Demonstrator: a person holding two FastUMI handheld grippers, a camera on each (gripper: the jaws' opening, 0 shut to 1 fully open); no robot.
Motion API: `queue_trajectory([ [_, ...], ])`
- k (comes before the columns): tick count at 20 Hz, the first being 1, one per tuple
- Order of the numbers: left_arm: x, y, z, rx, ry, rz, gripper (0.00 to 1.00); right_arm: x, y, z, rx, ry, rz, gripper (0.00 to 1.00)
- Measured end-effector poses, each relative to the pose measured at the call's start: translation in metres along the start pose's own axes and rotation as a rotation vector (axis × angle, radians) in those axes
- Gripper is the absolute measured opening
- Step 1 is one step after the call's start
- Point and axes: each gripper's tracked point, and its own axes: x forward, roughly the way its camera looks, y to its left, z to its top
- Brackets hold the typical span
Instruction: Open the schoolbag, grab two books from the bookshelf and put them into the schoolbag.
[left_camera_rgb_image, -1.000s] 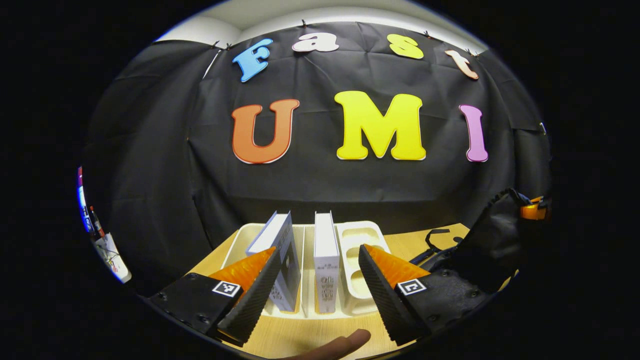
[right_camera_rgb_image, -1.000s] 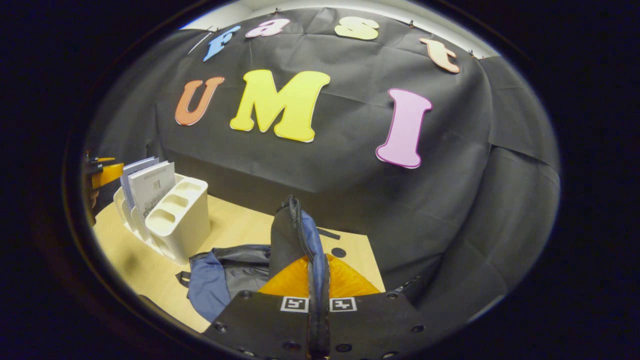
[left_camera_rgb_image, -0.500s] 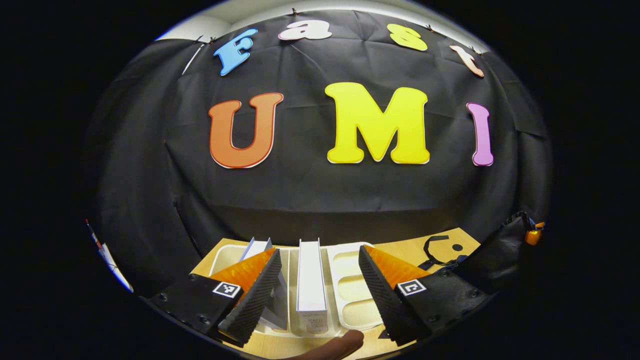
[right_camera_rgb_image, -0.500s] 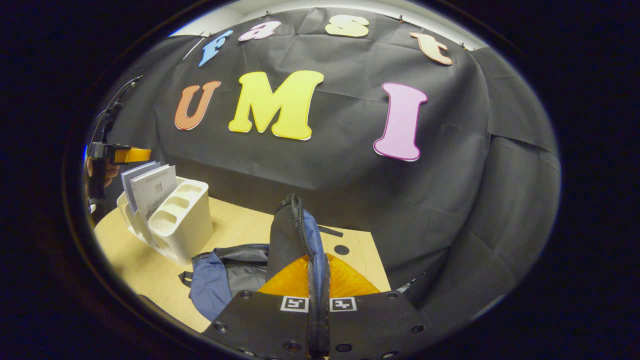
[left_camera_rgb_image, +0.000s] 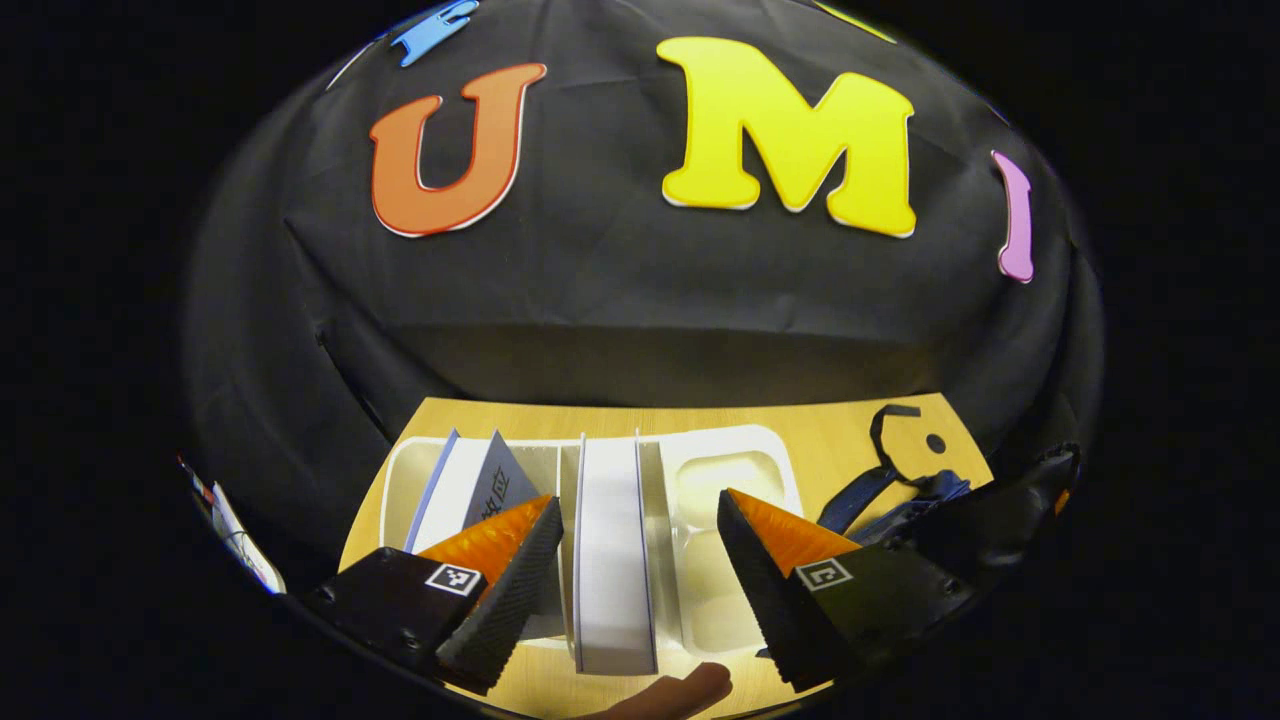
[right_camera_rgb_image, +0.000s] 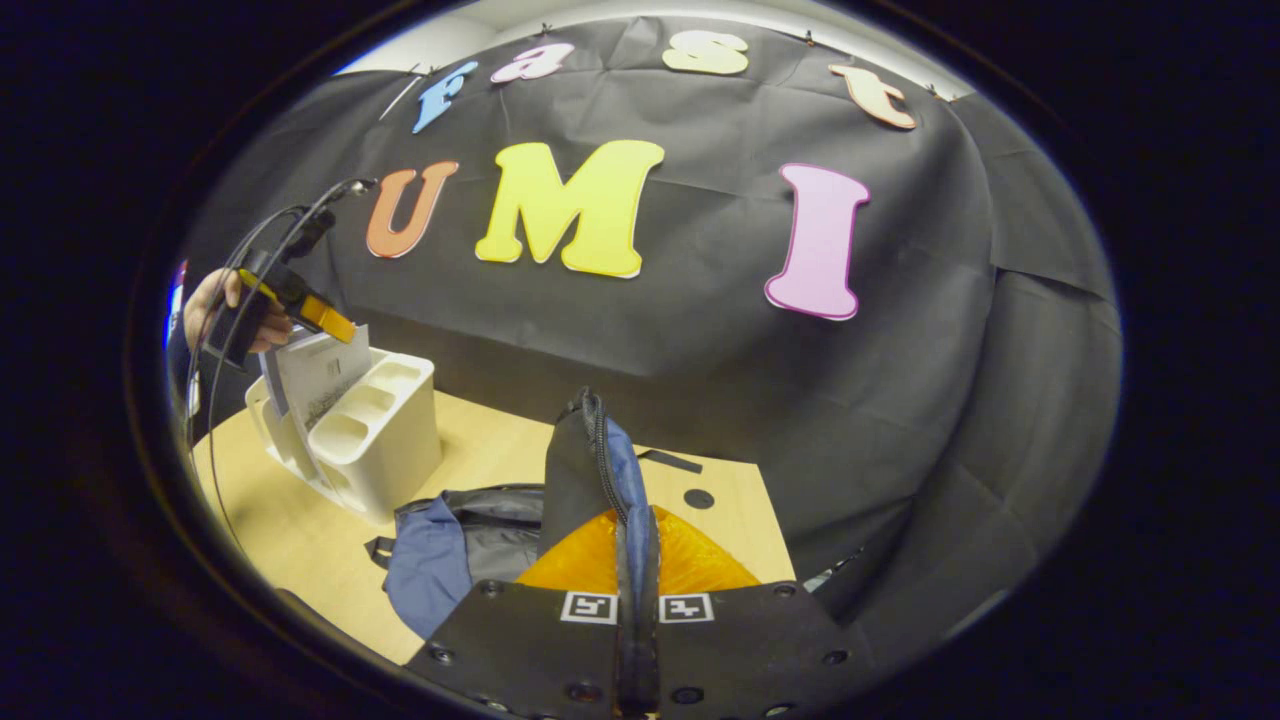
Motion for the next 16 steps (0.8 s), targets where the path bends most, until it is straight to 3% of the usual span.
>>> queue_trajectory([
  [3, 0.005, 0.0, -0.018, -0.011, 0.106, 0.007, 0.94, 0.002, -0.002, -0.006, 0.013, 0.007, 0.006, 0.01],
  [6, 0.004, 0.004, -0.022, 0.013, 0.144, 0.008, 0.75, 0.003, -0.003, -0.015, 0.021, 0.013, 0.013, 0.01],
  [8, 0.009, 0.007, -0.029, 0.052, 0.204, 0.023, 0.73, 0.002, -0.004, -0.016, 0.034, 0.005, 0.02, 0.0],
  [10, 0.014, 0.005, -0.035, 0.06, 0.255, 0.019, 0.61, 0.004, -0.006, -0.018, 0.045, 0.002, 0.024, 0.01],
  [11, 0.015, 0.006, -0.035, 0.07, 0.261, 0.026, 0.48, 0.003, -0.006, -0.018, 0.05, 0.003, 0.027, 0.01],
  [16, -0.005, 0.009, -0.048, 0.028, 0.307, 0.021, 0.43, 0.0, -0.005, -0.021, 0.047, -0.002, 0.04, 0.0],
])
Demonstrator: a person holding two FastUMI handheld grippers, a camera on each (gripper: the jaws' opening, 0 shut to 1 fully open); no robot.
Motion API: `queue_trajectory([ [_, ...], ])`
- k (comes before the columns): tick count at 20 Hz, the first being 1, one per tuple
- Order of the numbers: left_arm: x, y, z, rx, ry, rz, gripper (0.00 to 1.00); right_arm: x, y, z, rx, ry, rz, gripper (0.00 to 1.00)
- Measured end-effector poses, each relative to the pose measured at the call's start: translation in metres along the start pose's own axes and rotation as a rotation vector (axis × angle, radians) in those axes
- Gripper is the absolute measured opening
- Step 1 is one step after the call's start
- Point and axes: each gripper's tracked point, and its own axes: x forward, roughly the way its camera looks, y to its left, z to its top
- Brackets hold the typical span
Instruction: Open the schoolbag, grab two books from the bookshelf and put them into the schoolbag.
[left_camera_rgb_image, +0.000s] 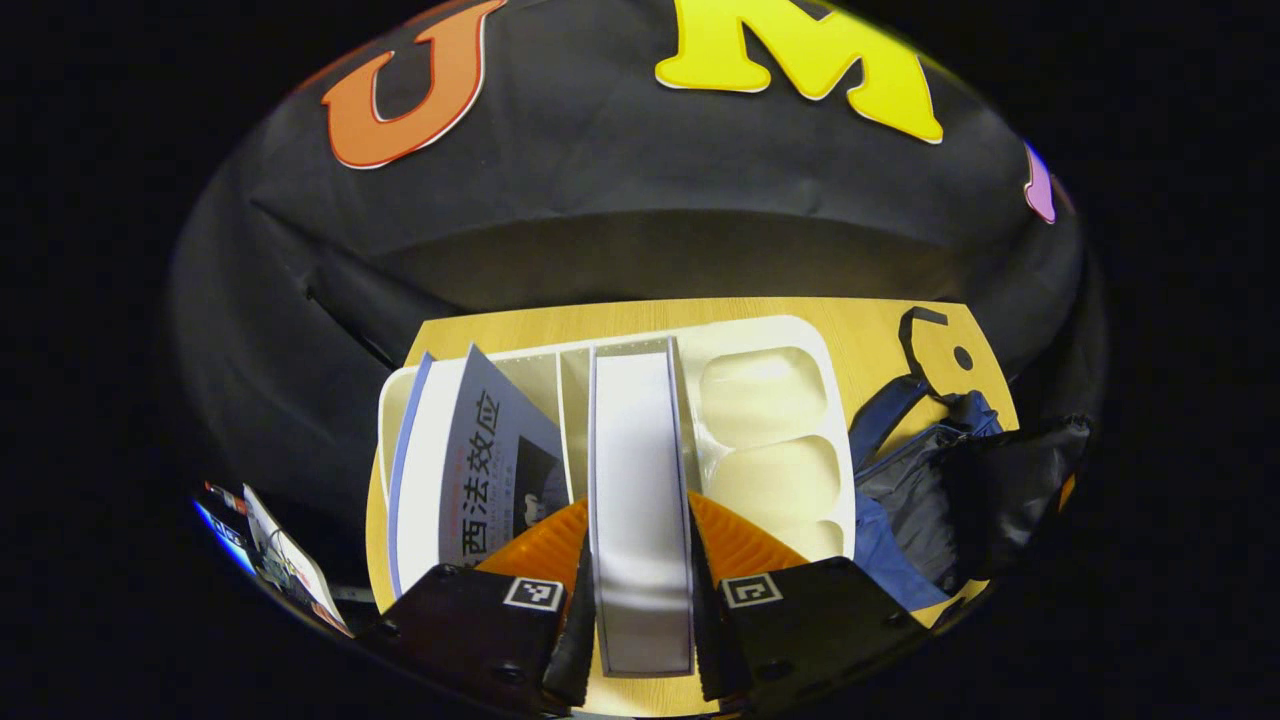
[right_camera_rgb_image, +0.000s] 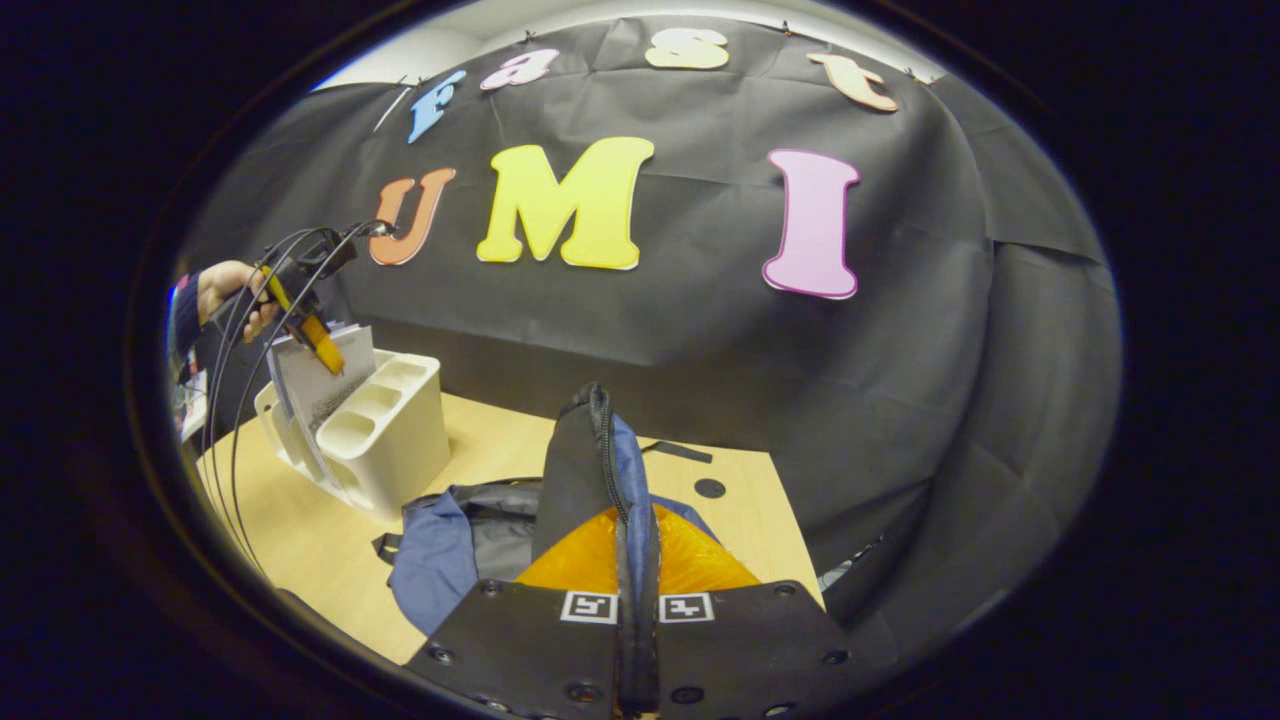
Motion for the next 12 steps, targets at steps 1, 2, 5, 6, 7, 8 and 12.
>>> queue_trajectory([
  [1, -0.007, 0.002, -0.003, -0.008, -0.005, 0.004, 0.43, -0.001, 0.0, -0.002, 0.002, 0.001, 0.001, 0.01],
  [2, -0.012, 0.002, -0.004, -0.012, -0.011, -0.001, 0.43, -0.001, 0.0, -0.003, 0.005, 0.003, 0.003, 0.01],
  [5, -0.034, 0.003, -0.019, -0.022, -0.014, -0.019, 0.42, -0.002, 0.0, -0.011, 0.003, 0.007, 0.004, 0.01],
  [6, -0.043, 0.004, -0.022, -0.019, -0.022, -0.017, 0.41, -0.003, 0.001, -0.011, 0.0, 0.007, 0.003, 0.0],
  [7, -0.051, 0.006, -0.025, -0.015, -0.031, -0.015, 0.42, -0.003, 0.002, -0.012, -0.004, 0.006, 0.004, 0.0],
  [8, -0.059, 0.007, -0.031, -0.02, -0.041, -0.016, 0.41, -0.002, 0.003, -0.012, -0.007, 0.006, 0.003, 0.01],
  [12, -0.093, 0.005, -0.067, -0.049, -0.077, -0.069, 0.42, 0.0, 0.014, -0.016, -0.014, 0.01, 0.014, 0.01],
])
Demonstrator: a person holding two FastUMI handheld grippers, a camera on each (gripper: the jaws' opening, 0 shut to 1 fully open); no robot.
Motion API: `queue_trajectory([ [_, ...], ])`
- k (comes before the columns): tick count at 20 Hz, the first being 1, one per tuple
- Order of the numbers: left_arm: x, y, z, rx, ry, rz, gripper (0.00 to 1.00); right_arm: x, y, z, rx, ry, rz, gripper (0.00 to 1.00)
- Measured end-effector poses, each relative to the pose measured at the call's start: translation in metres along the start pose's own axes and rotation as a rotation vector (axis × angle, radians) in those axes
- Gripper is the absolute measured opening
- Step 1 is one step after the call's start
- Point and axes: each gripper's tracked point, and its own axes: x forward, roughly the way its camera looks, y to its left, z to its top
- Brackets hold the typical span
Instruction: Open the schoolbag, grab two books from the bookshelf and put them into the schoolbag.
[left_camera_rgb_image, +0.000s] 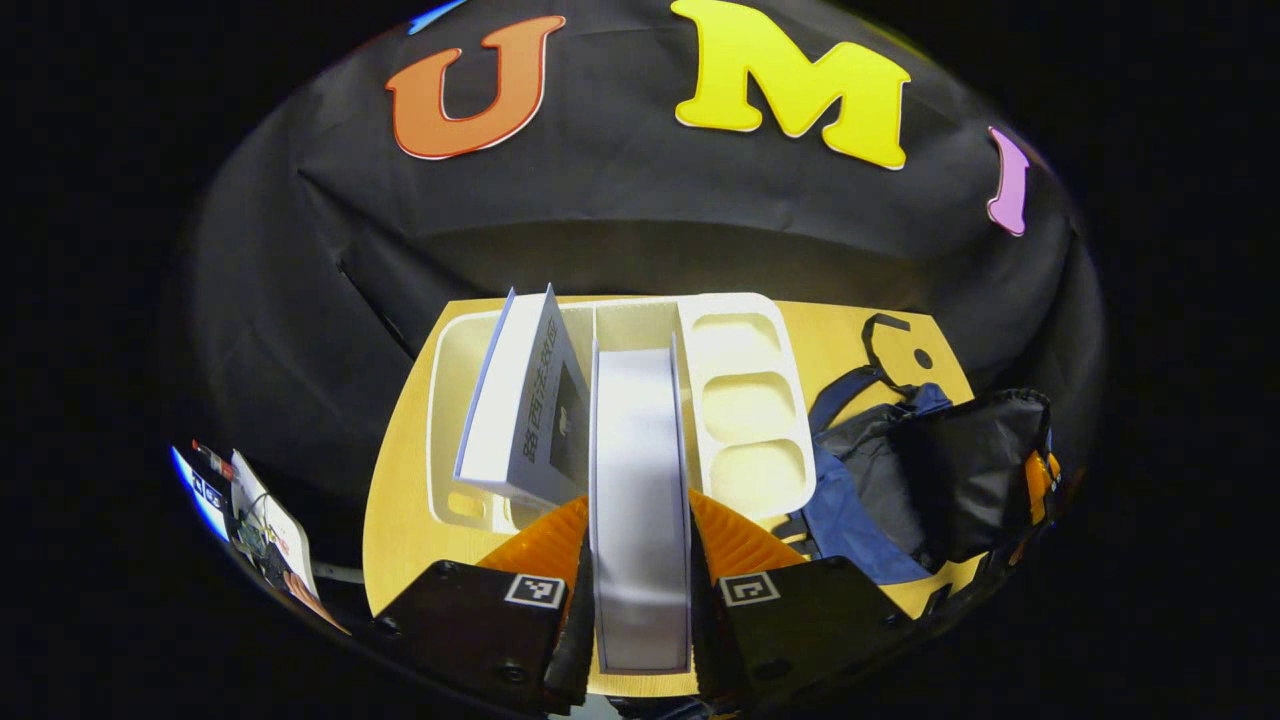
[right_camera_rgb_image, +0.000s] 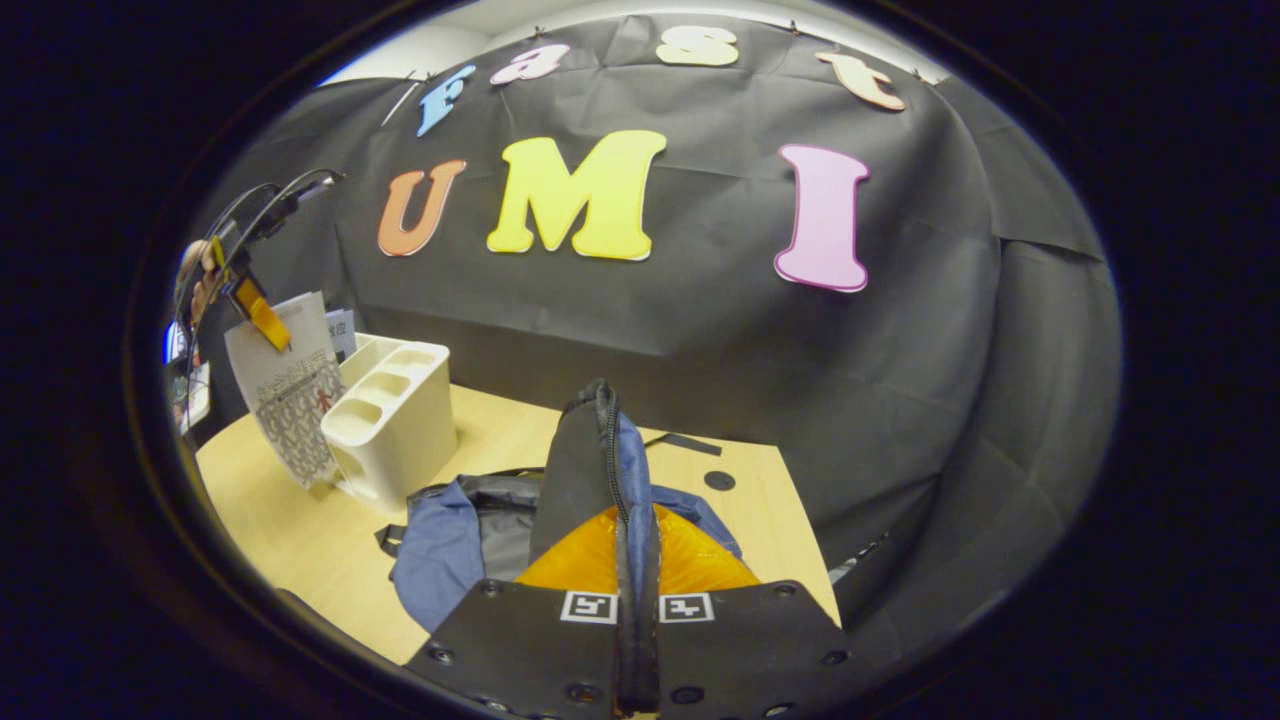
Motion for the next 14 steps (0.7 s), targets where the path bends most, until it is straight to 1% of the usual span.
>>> queue_trajectory([
  [4, -0.024, 0.008, -0.035, -0.004, -0.007, 0.001, 0.42, -0.001, 0.008, -0.002, -0.015, 0.004, 0.002, 0.0],
  [6, -0.032, 0.007, -0.052, -0.038, -0.012, -0.021, 0.42, -0.002, 0.012, -0.002, -0.02, 0.004, 0.003, 0.0],
  [10, -0.046, -0.003, -0.079, -0.139, -0.011, -0.11, 0.42, -0.003, 0.018, 0.001, -0.033, 0.006, 0.004, 0.0],
  [12, -0.048, -0.009, -0.086, -0.176, -0.012, -0.159, 0.41, -0.003, 0.02, 0.003, -0.042, 0.01, 0.003, 0.0],
  [14, -0.046, -0.02, -0.091, -0.221, -0.009, -0.205, 0.42, -0.002, 0.021, 0.004, -0.05, 0.014, 0.002, 0.0],
])
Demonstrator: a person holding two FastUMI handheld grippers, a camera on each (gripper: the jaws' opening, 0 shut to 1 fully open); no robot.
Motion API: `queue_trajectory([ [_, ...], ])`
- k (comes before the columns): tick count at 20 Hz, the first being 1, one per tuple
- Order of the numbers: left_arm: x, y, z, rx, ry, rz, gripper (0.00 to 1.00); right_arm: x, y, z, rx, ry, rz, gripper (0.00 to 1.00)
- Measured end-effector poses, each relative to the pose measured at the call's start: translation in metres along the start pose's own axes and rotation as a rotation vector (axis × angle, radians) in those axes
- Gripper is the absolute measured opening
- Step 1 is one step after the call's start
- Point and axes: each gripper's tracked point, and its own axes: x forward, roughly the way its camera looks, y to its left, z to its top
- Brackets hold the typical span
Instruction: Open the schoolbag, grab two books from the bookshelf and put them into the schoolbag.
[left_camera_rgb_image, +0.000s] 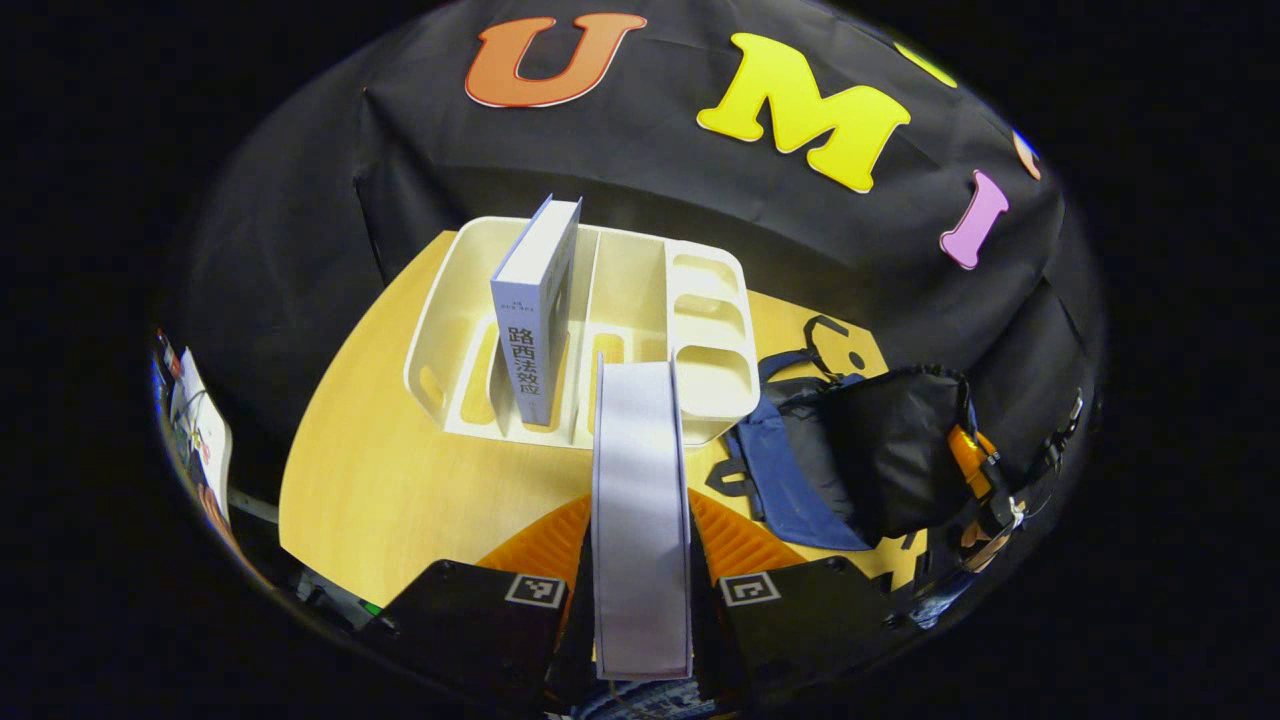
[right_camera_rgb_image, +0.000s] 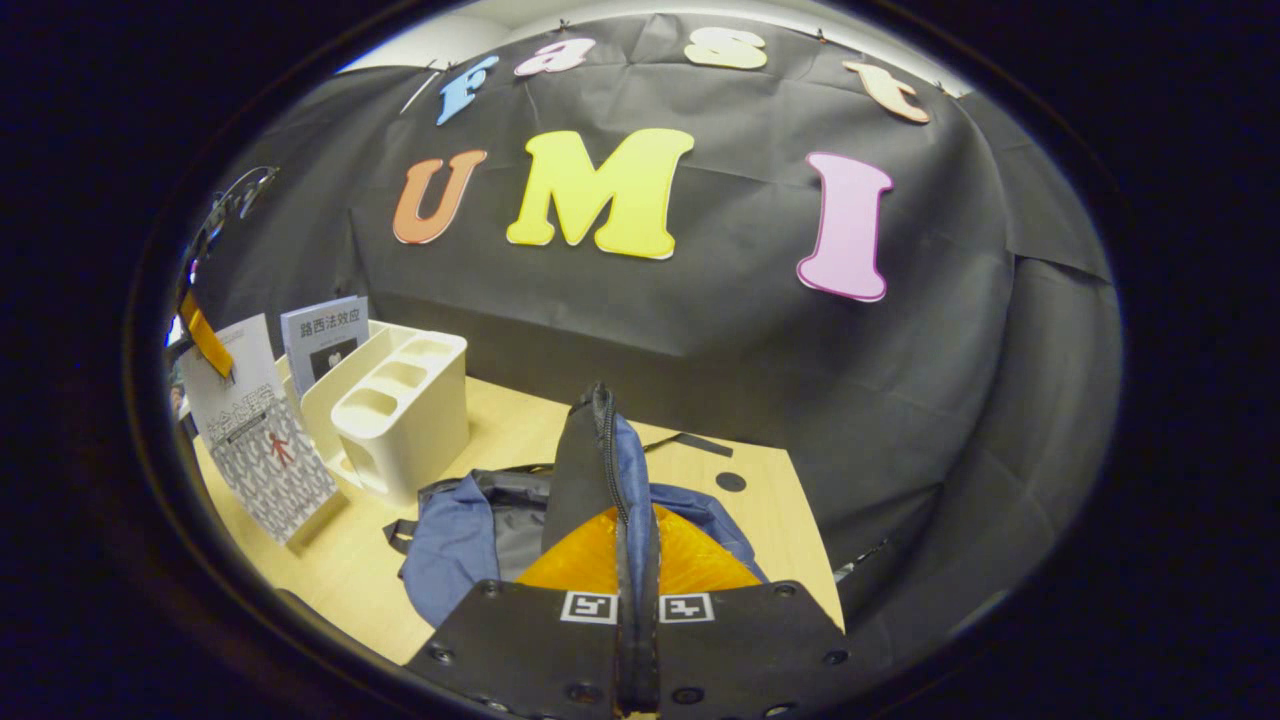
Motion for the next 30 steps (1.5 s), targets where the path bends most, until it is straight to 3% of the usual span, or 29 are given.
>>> queue_trajectory([
  [16, 0.054, -0.116, 0.003, -0.187, -0.028, -0.356, 0.42, 0.001, -0.006, 0.015, -0.012, -0.029, 0.033, 0.01],
  [23, 0.095, -0.156, 0.011, -0.283, -0.042, -0.444, 0.42, 0.003, -0.016, 0.027, 0.013, -0.051, 0.004, 0.0],
  [30, 0.13, -0.211, 0.008, -0.302, -0.008, -0.513, 0.42, -0.005, -0.011, 0.044, 0.014, -0.104, -0.005, 0.0],
])
